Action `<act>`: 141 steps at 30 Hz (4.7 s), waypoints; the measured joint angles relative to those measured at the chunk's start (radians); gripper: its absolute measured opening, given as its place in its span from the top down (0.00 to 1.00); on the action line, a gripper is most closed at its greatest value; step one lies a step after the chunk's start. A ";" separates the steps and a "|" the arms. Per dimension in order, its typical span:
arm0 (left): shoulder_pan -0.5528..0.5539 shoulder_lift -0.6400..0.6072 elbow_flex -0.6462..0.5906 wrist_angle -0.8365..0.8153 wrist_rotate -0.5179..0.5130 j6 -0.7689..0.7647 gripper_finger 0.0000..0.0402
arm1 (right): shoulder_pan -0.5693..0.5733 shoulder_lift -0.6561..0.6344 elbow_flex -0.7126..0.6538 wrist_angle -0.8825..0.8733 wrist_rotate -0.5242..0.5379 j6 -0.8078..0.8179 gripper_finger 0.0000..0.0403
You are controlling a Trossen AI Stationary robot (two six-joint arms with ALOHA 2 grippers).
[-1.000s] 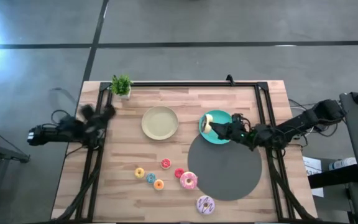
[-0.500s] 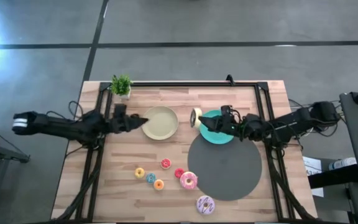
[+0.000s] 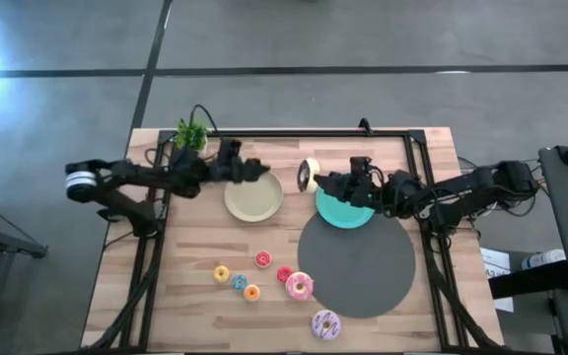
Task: Pick & Place donuts
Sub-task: Put the large black donut on the blue plate
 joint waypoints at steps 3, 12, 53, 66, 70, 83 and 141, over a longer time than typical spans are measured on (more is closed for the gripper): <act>0.010 0.035 0.029 -0.025 -0.041 -0.053 0.77 | -0.001 -0.002 -0.001 0.000 0.008 -0.008 0.97; 0.003 0.111 0.162 -0.103 -0.001 -0.121 0.77 | -0.001 -0.002 -0.005 0.010 0.018 -0.007 0.97; -0.003 0.316 0.458 -0.178 0.229 -0.042 0.52 | 0.000 -0.022 0.013 0.090 -0.013 -0.063 0.97; -0.008 0.325 0.487 -0.057 0.206 -0.050 0.52 | 0.000 -0.023 0.013 0.091 -0.020 -0.079 0.97; -0.009 0.326 0.473 -0.057 0.202 -0.045 0.52 | 0.000 -0.023 0.013 0.091 -0.020 -0.087 0.97; 0.006 0.327 0.447 -0.026 0.185 -0.039 0.52 | -0.001 -0.026 0.013 0.116 -0.031 -0.113 0.97; -0.069 0.341 0.578 -0.138 0.189 0.084 0.52 | 0.000 -0.026 0.013 0.067 -0.017 -0.117 0.97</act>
